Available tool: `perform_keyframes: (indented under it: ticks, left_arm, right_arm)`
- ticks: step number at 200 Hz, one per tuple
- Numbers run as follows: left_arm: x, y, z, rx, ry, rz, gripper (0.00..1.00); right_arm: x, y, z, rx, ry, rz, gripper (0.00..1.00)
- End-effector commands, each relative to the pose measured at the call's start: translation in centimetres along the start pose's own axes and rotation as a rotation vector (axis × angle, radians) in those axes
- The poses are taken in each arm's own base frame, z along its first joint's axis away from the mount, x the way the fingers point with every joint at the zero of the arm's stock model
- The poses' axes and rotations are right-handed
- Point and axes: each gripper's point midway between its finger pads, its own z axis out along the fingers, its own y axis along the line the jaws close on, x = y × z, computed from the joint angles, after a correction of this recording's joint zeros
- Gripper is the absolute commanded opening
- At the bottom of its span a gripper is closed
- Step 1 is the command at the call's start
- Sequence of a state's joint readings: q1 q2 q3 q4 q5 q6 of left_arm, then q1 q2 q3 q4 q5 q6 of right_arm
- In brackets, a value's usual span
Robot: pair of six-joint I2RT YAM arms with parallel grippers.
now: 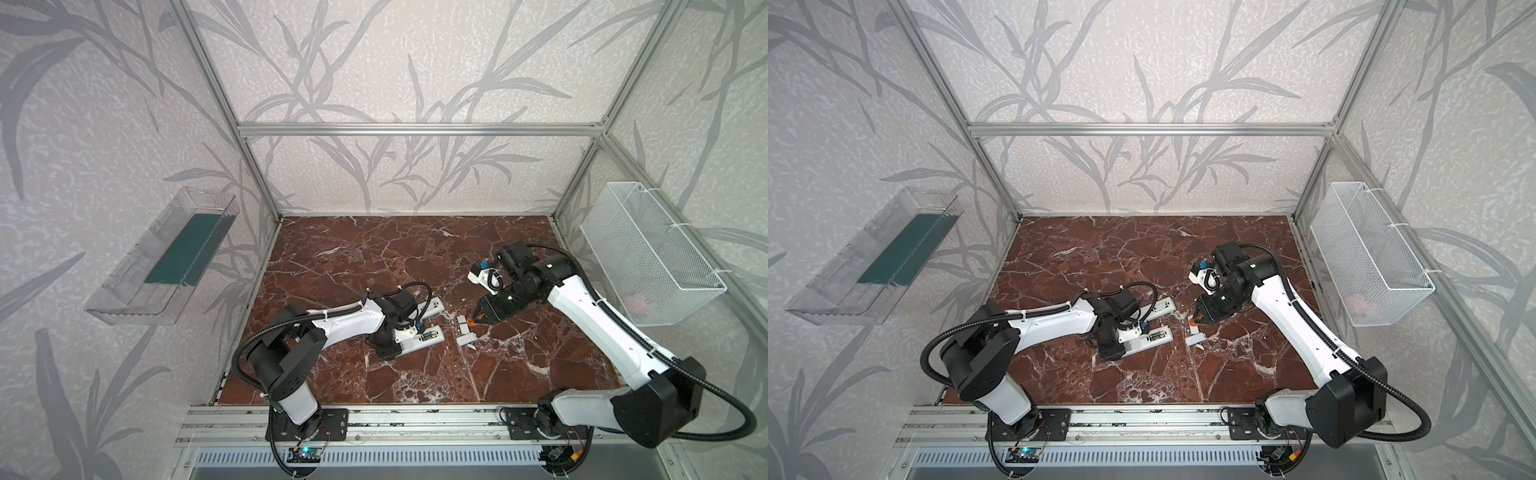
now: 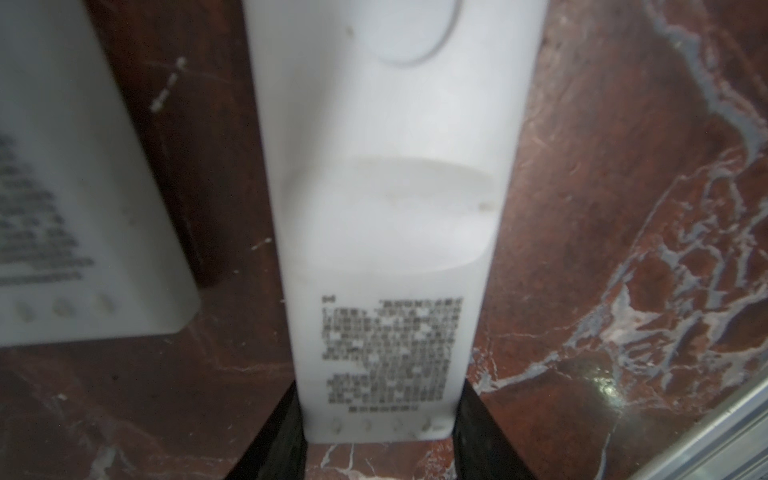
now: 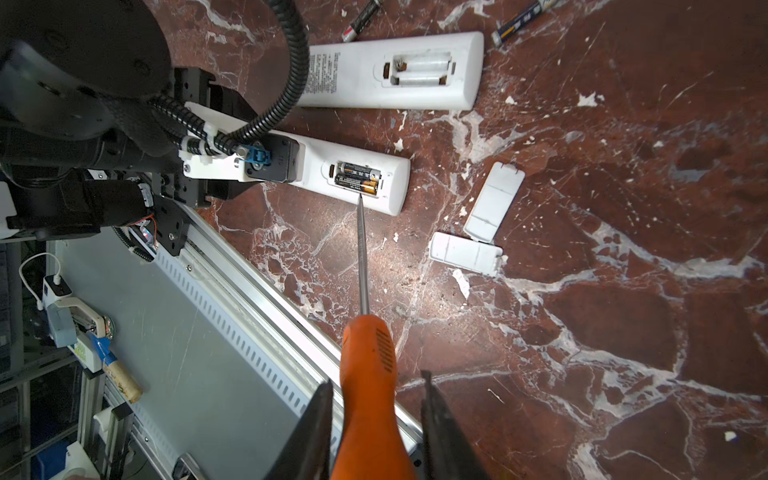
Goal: Unload the batteries from the remote control
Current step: 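Grip the opened remote's end with the left gripper while the right holds the screwdriver, then insert the screwdriver tip under the batteries with the right gripper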
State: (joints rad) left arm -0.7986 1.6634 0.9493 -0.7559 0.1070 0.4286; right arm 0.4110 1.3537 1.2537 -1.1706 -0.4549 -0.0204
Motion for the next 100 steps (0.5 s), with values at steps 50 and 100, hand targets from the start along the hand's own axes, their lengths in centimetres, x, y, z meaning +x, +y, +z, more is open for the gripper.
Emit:
perform_keyframes:
  ticks: [50, 100]
  left_arm:
    - [0.5, -2.8, 0.1, 0.089, 0.044, 0.089, 0.30]
    - [0.5, -3.0, 0.3, 0.095, 0.050, 0.094, 0.29]
  right_arm:
    - [0.3, -0.5, 2.2, -0.007, 0.137, 0.012, 0.00]
    - [-0.2, -1.2, 3.4, 0.003, 0.145, 0.027, 0.00]
